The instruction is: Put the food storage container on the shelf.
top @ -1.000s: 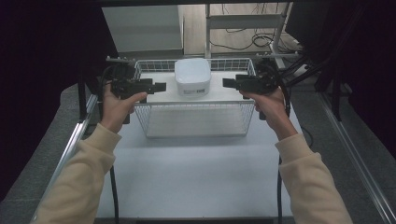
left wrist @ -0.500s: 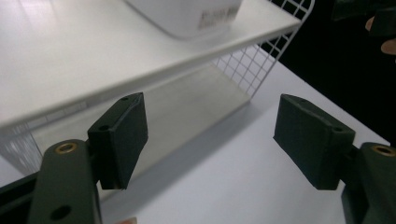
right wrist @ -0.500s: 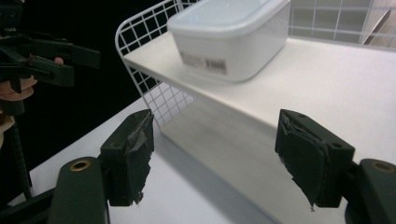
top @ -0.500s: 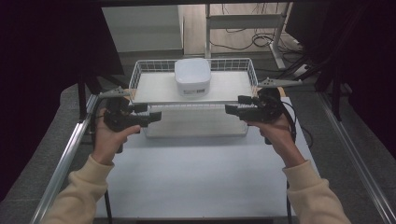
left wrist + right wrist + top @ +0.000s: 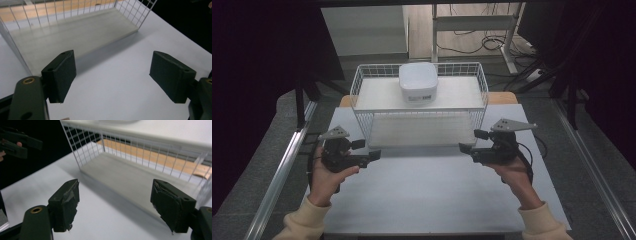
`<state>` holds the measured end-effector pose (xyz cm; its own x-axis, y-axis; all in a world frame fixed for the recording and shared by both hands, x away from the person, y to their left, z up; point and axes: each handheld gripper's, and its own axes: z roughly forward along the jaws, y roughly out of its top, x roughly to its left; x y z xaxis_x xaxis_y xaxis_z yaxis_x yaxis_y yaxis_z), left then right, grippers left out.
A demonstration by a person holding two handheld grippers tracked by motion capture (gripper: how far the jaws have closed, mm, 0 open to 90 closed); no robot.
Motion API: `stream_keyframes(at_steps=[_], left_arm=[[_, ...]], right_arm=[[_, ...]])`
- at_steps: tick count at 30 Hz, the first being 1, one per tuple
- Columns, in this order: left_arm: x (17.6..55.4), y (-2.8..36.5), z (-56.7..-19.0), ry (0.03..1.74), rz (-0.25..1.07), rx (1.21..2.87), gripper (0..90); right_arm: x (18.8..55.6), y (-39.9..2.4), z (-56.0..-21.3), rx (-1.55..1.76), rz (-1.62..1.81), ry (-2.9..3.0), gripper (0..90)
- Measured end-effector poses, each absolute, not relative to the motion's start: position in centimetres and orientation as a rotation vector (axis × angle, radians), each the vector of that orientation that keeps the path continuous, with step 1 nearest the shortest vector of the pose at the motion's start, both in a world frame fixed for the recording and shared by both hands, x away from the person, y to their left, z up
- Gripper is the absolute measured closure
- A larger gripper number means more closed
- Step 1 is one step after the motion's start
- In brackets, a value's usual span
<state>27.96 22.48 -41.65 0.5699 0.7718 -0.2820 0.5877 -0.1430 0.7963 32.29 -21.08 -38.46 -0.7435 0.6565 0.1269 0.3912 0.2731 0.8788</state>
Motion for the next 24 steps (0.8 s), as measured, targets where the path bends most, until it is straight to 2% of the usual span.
stream_keyframes(at_steps=[13, 19, 24], left_arm=[[26.6, 22.0, -47.2, 1.188, 0.257, 1.929, 17.2], [26.5, 21.9, -48.4, 1.21, 0.254, 1.949, 16.2], [26.3, 22.1, -49.0, 1.219, 0.265, 1.953, 16.2]], right_arm=[[30.1, -23.1, -45.3, 1.052, 1.335, 2.334, 18.7], [29.7, -23.2, -48.3, 1.064, 1.278, 2.373, 18.3], [29.9, -23.0, -49.1, 1.09, 1.263, 2.392, 18.0]])
